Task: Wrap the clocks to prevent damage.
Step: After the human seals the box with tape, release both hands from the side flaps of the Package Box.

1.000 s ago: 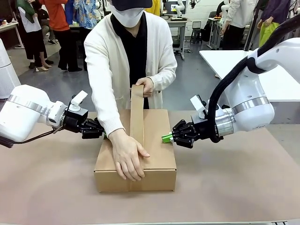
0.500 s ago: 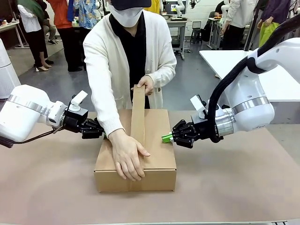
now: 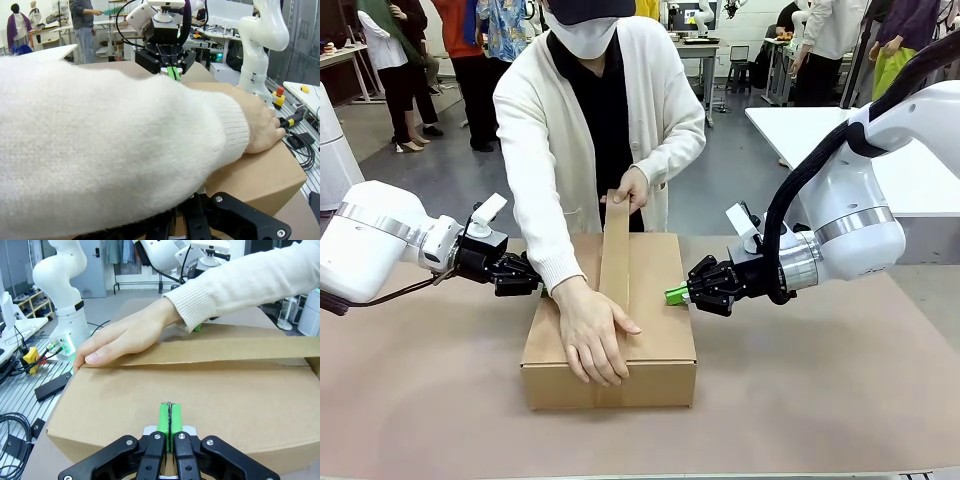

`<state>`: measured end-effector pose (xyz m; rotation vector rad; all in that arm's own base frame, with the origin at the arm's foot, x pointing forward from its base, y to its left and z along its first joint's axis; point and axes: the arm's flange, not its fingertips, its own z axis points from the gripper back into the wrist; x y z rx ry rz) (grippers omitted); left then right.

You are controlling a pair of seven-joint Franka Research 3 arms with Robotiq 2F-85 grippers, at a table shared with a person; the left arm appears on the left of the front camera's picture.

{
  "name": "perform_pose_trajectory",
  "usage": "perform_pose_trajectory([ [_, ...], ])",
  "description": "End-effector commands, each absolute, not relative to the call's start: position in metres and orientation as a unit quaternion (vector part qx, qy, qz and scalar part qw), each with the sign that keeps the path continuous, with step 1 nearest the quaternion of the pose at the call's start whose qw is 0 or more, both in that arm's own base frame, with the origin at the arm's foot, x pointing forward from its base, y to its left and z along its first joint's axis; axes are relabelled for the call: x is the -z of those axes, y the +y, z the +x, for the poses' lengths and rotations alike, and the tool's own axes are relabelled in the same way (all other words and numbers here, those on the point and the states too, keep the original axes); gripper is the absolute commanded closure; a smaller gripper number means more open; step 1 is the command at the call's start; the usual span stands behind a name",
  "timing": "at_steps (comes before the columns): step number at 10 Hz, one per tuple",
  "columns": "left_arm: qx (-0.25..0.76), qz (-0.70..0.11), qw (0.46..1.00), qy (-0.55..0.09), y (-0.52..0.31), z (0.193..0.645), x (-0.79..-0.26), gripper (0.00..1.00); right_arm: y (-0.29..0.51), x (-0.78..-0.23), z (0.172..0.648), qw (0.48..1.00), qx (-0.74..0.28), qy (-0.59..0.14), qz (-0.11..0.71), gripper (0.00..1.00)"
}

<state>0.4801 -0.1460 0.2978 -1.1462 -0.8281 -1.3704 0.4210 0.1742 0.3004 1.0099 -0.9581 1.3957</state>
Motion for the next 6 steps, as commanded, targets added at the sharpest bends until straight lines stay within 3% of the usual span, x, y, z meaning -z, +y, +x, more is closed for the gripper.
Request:
perform_pose_trajectory([
  [1,0.579,-0.484,0.556,-0.35,-0.1475,0.4802,-0.2947,0.95,0.1748,-0.2975,0.4208,0.554,-0.589,-0.404,0.427,0.96],
  [6,0.579,-0.484,0.556,-0.35,-0.1475,0.4802,-0.2947,0.95,0.1748,-0.2975,0.4208,0.554,-0.589,-0.404,0.427,0.96],
])
